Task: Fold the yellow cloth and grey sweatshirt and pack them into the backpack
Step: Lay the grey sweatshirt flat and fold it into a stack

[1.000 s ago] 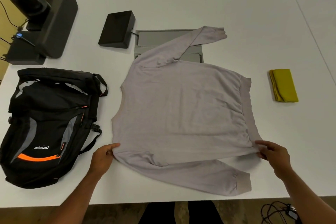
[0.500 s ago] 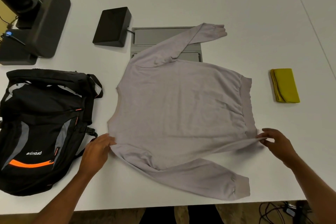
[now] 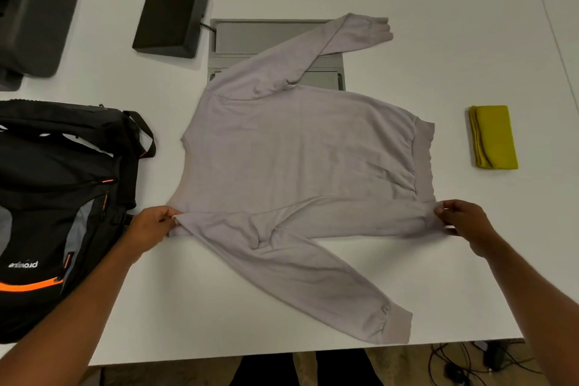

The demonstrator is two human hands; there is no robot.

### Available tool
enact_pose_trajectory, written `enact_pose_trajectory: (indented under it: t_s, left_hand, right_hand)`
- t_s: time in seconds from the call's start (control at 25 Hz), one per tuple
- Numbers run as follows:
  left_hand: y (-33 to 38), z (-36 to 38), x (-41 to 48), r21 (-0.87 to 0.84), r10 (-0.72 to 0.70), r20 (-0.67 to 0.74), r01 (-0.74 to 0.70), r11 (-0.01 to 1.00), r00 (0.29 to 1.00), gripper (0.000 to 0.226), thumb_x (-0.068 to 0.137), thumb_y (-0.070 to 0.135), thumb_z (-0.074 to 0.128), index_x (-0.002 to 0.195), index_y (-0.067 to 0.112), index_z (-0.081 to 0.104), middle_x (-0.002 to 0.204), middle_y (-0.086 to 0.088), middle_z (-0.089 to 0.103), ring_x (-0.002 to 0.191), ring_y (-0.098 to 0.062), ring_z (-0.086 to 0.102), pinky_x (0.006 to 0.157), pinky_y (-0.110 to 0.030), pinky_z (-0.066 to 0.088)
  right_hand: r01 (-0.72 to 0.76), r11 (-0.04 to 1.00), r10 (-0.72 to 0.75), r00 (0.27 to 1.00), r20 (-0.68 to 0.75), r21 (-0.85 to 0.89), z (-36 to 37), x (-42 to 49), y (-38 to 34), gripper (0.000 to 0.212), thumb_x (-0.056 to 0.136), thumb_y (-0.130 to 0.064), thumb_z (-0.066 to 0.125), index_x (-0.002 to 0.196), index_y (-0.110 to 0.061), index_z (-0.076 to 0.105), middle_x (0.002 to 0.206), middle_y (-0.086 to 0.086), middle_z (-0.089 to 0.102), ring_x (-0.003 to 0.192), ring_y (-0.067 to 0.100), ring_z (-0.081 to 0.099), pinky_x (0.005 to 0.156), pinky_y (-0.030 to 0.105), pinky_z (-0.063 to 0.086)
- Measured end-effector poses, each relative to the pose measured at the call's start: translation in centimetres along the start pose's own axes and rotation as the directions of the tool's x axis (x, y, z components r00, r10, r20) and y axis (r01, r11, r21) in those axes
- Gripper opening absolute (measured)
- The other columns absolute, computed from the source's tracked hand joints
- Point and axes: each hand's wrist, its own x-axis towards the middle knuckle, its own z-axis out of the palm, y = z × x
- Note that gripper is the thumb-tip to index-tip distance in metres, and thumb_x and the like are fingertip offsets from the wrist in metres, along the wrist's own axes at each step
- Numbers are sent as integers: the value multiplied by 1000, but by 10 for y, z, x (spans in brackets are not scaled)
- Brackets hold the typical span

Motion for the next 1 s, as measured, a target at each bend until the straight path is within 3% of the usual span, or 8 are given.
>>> enact_pose_trajectory:
  t_s: [0.08, 0.2, 0.28, 0.44, 0.64, 0.76, 0.88, 1.0]
  left_hand:
    - [4, -3, 2, 0, -1, 12, 1, 1000, 1000, 16, 103, 4, 67, 98, 13, 79, 87, -7, 75, 80, -24, 64, 72, -32, 49]
    - [9, -8, -5, -190, -45, 40, 52, 980, 998, 14, 107, 8, 63, 104, 5, 76, 69, -3, 63, 50, -15, 48, 49, -20, 37]
    - [9, -8, -8, -315, -70, 57, 84, 945, 996, 15, 108, 16, 63, 108, 6, 73, 77, -7, 65, 44, -16, 48, 43, -17, 33]
    - [5, 2, -6, -260, -128, 1, 124, 958, 992, 19, 106, 20, 66, 105, 2, 69, 86, -18, 69, 49, -25, 68, 45, -25, 56]
    - [-5, 9, -2, -150, -132, -94, 117, 982, 987, 16, 104, 19, 70, 99, 4, 72, 89, -23, 76, 58, -33, 74, 54, -33, 62]
    - [-7, 14, -6, -91, -105, -166, 90, 992, 981, 16, 100, 21, 76, 96, 8, 69, 87, -17, 76, 66, -38, 76, 59, -35, 60]
    - [-9, 19, -12, -145, -105, -219, 74, 987, 970, 17, 97, 20, 80, 100, 8, 67, 91, -17, 73, 71, -37, 73, 64, -37, 59]
    - [-14, 23, -22, -228, -134, -263, 73, 971, 955, 16, 101, 17, 75, 109, 7, 66, 100, -17, 71, 77, -35, 69, 66, -35, 54]
  right_hand:
    - [-11, 1000, 10, 999, 39, 19, -3, -1, -3, 23, 95, -9, 78, 115, -1, 72, 104, 23, 71, 87, 28, 65, 77, 39, 57]
    - [-16, 998, 12, 998, 67, 53, -8, -3, -6, 22, 93, -5, 78, 112, 1, 72, 101, 17, 71, 90, 28, 65, 84, 42, 57]
    - [-14, 996, 10, 999, 50, 87, -8, 0, -5, 20, 94, -5, 77, 112, 2, 71, 100, 17, 70, 90, 28, 64, 86, 43, 57]
    - [-17, 997, 17, 1000, 2, 77, 0, 6, 3, 18, 95, -6, 77, 110, 1, 71, 98, 18, 68, 91, 30, 62, 81, 42, 56]
    - [-3, 1000, 2, 996, -86, -15, 3, 3, 4, 22, 91, -12, 82, 110, -6, 73, 94, 17, 73, 87, 32, 66, 87, 54, 60]
    - [95, 965, -154, 960, -235, -245, 13, -14, 6, 32, 89, -16, 84, 119, -13, 70, 104, 11, 72, 88, 31, 68, 82, 44, 56]
    - [202, 897, -361, 849, -385, -394, 38, -43, 11, 34, 90, -15, 79, 122, -15, 66, 116, 10, 61, 84, 27, 61, 74, 37, 48]
    - [298, 874, -403, 886, -231, -385, 71, -76, 12, 11, 92, -22, 78, 100, -20, 69, 101, 3, 68, 82, 24, 65, 71, 38, 51]
